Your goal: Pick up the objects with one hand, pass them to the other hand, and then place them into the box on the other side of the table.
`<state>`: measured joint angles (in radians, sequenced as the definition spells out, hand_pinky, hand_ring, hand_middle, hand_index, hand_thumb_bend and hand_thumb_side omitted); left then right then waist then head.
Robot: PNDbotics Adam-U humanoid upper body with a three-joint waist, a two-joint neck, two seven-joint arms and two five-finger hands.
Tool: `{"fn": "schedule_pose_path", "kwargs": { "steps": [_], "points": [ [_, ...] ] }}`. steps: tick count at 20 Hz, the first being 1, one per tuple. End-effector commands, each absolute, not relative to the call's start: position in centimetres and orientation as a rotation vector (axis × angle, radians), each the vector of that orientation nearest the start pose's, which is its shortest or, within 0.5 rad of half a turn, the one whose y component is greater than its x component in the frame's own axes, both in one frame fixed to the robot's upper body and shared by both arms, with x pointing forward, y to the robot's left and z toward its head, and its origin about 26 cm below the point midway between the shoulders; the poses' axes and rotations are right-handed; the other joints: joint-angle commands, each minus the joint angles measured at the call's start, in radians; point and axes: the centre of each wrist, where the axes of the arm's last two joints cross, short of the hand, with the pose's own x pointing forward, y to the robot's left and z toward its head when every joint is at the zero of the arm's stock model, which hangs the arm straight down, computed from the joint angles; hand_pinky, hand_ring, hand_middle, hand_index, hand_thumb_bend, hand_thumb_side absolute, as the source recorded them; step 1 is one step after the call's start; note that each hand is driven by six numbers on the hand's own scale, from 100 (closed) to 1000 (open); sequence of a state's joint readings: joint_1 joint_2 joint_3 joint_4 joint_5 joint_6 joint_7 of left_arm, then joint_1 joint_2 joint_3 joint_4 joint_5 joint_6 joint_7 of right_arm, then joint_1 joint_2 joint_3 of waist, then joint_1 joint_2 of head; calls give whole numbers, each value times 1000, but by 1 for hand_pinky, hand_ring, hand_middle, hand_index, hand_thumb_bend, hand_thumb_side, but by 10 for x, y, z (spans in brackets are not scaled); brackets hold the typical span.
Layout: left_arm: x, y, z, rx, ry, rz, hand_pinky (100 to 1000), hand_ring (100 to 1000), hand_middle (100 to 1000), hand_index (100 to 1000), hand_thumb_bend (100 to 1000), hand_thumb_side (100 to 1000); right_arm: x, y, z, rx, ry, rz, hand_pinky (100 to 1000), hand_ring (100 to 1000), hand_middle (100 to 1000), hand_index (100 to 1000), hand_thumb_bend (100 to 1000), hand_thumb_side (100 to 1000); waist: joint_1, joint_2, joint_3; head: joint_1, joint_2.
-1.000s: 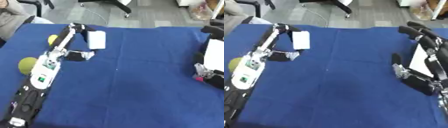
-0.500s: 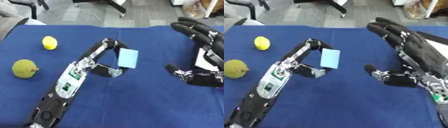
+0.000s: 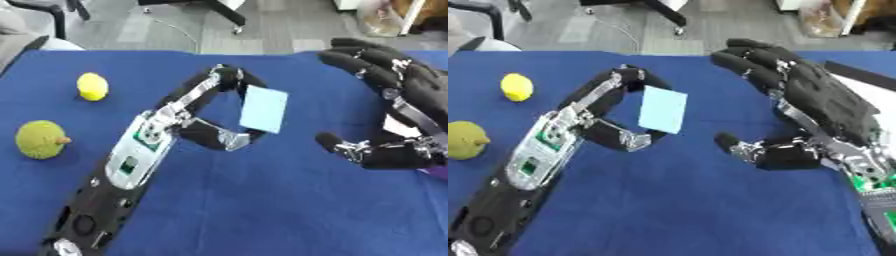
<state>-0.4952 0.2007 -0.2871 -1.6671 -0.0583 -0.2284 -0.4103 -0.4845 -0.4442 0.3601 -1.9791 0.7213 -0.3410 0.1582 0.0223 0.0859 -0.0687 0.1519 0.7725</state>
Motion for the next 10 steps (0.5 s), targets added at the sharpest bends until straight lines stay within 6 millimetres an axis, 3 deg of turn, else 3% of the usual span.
{"fn": "schedule_pose_path", "kwargs": {
  "steps": [1,10],
  "points": [
    [351,157,172,-397,-2196,-1068,678,463,436,481,100,100,298,-177,224,666,2690,-1743,909,952,851,971,353,249,-17,6,1,-8,-2],
    [352,156,190,-515,-2223,-987,681,467,440,486,100,100,297,-172,224,632,2705,-1745,877,922,813,959,318,225,-20,7,4,-19,-2]
  ]
}}
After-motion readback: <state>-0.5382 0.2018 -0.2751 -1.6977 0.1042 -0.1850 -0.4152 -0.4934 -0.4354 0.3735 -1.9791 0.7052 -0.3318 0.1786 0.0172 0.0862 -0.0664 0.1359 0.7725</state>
